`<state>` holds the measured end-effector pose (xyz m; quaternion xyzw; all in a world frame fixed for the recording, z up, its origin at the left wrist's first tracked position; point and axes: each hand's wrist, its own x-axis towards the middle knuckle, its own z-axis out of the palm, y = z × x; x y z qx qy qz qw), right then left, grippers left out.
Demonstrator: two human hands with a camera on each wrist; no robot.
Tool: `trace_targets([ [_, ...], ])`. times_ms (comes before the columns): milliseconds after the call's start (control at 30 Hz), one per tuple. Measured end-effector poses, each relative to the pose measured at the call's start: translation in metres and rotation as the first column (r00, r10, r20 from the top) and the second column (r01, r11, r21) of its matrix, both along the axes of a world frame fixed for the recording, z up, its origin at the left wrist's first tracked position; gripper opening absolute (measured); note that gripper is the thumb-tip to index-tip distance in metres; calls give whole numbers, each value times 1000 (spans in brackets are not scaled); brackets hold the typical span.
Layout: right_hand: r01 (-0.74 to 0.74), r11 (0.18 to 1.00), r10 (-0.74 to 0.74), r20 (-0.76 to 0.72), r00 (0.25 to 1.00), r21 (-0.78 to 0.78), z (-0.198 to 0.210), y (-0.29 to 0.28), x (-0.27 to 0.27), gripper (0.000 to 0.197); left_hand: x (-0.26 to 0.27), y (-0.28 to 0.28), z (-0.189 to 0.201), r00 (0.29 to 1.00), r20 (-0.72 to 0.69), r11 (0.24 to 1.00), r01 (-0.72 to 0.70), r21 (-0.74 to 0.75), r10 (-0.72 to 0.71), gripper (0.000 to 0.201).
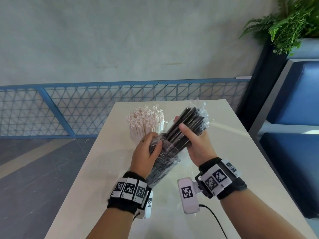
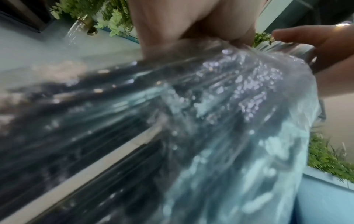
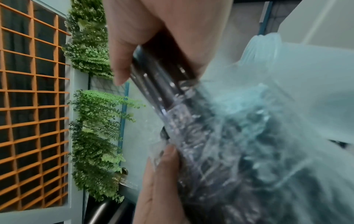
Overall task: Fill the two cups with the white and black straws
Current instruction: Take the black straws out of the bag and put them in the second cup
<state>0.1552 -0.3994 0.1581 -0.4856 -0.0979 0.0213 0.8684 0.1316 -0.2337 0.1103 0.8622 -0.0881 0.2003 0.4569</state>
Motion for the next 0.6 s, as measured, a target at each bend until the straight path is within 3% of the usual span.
trace_targets([
  [100,-207,977,208,13,978,-49,-15,2,-5,41,-1,3,2,999,-14,999,41,-2,-41,40],
  [200,-111,991,109,-37,993,-72,-20,8,-7,32,-4,2,4,998,-22,998,57,35,-56,41],
  [300,7,1000,-5,-74,997,30,-7,7,-2,18,-6,4,5,999,-44,999,16,34,-14,32],
  [367,70,993,-61,-96,994,95,3,3,3,20,-8,7,6,998,-64,1000,0,17,2,30],
  [433,102,985,-88,-99,991,141,10,0,7,22,-9,10,6,984,-158,996,77,-35,-81,44],
  [533,133,987,-125,-84,989,85,14,2,7,19,-12,12,6,941,-282,980,197,9,-187,88],
  [600,110,993,-108,-53,993,47,15,5,4,23,-12,12,5,955,-262,985,160,68,-137,89],
])
